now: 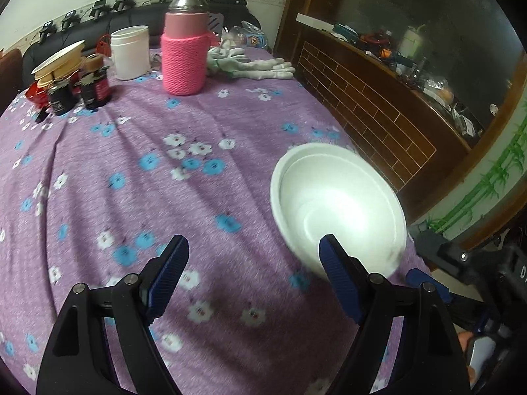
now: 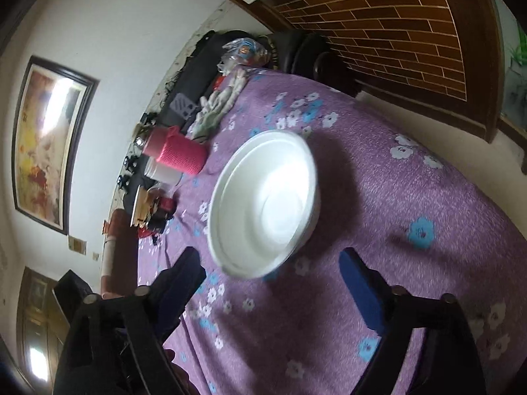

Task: Organize plates and bowls
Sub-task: 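Move the left gripper to the small white bowl by the cabinet, then grasp the rim of the small white bowl with the left gripper, then lift the white bowl and carry it over the red plate stack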

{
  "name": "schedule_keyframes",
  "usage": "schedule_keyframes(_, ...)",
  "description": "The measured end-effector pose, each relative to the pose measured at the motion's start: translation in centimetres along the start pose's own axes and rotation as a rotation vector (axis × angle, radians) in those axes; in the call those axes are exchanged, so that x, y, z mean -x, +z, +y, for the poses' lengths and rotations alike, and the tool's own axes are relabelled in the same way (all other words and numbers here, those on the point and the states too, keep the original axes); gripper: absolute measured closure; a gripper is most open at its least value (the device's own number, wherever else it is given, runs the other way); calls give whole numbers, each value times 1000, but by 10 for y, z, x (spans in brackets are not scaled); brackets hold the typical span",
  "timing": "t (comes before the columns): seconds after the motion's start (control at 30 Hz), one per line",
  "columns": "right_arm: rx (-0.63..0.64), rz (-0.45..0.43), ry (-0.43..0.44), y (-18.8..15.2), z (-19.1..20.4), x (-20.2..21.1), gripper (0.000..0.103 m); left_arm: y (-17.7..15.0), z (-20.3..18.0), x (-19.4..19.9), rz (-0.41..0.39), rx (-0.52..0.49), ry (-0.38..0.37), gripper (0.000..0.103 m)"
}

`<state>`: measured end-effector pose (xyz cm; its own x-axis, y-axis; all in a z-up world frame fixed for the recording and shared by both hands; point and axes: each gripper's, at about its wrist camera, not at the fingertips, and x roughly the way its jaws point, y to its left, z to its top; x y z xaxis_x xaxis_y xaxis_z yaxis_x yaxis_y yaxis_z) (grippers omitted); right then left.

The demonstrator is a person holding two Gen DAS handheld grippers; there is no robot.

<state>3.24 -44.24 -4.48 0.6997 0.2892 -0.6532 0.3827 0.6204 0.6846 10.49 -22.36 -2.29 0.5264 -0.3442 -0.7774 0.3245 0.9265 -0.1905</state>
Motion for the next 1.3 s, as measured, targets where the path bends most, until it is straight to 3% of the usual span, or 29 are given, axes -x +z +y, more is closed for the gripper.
schedule_keyframes(0.3, 2, -11, -38, 16, 0, -15, 31, 12, -16, -30, 23, -7, 22, 22)
schedule_keyframes(0.53, 20, -7, -76, 23, -1, -25, 46, 13, -17, -48, 42, 2, 59, 22)
schedule_keyframes(0.7, 38, 11, -112, 24, -2, -34, 71, 11, -19, -58, 69, -18, 96, 43)
schedule_keyframes(0.77, 46, 18, -115, 23, -3, -36, 80, 9, -18, -62, 79, -24, 114, 61)
schedule_keyframes(0.8, 52, 19, -118, 22, -2, -37, 84, 8, -17, -63, 81, -26, 113, 62)
schedule_keyframes(0.83, 57, 18, -122, 21, -1, -37, 89, 7, -18, -63, 77, -34, 102, 69)
schedule_keyframes(0.87, 61, 15, -118, 20, -1, -37, 89, 7, -20, -62, 77, -47, 93, 78)
schedule_keyframes(0.93, 69, 13, -118, 18, 0, -36, 91, 5, -26, -59, 74, -75, 95, 86)
schedule_keyframes(1.3, 131, -2, -104, -4, 20, -21, 93, -1, -16, -29, 30, -77, 113, 86)
